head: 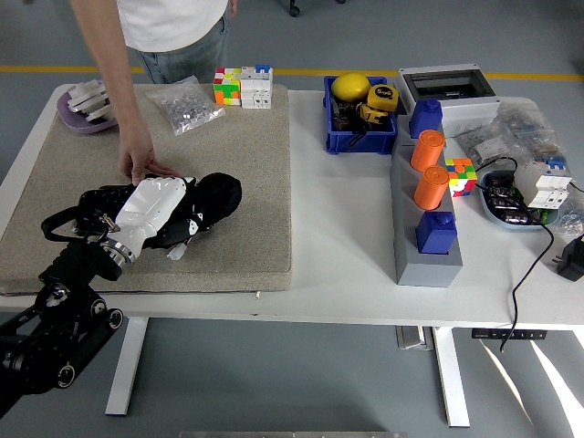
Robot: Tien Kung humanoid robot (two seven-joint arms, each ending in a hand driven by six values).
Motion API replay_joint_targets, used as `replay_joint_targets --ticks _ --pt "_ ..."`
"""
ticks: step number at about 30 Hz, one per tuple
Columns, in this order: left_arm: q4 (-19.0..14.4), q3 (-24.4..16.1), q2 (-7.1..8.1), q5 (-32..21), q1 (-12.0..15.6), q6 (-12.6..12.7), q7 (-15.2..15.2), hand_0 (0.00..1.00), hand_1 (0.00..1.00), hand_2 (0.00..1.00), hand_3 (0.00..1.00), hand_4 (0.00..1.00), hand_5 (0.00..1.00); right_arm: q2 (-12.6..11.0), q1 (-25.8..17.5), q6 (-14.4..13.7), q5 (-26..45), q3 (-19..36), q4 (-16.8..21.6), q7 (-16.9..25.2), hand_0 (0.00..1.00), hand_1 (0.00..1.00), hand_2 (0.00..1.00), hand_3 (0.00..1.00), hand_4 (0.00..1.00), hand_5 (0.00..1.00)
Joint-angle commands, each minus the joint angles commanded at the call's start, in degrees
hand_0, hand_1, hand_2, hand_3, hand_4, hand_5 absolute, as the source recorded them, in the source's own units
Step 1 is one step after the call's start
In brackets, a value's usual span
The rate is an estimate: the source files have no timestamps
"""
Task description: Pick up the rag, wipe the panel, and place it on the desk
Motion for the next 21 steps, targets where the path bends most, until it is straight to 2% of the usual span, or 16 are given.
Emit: replay_joint_targets --ticks 8,21 --pt "0.5 -1.4 0.65 0.6 0.5 -0.2 0.6 0.265 0.164 0.575 0.375 0.002 0.002 0.0 0.0 0.1 0.0 0.0 0.0 0.2 0.757 0.644 0.691 0.600 0.998 0.539" --pt "3.3 -6.9 1.64 1.9 1.8 -0.4 0.7 0.266 0.164 0.576 0.375 0.002 0.002 0.1 -0.1 0.2 -0.1 0.3 0.0 0.4 0.757 0.644 0.691 0.601 0.998 0.538"
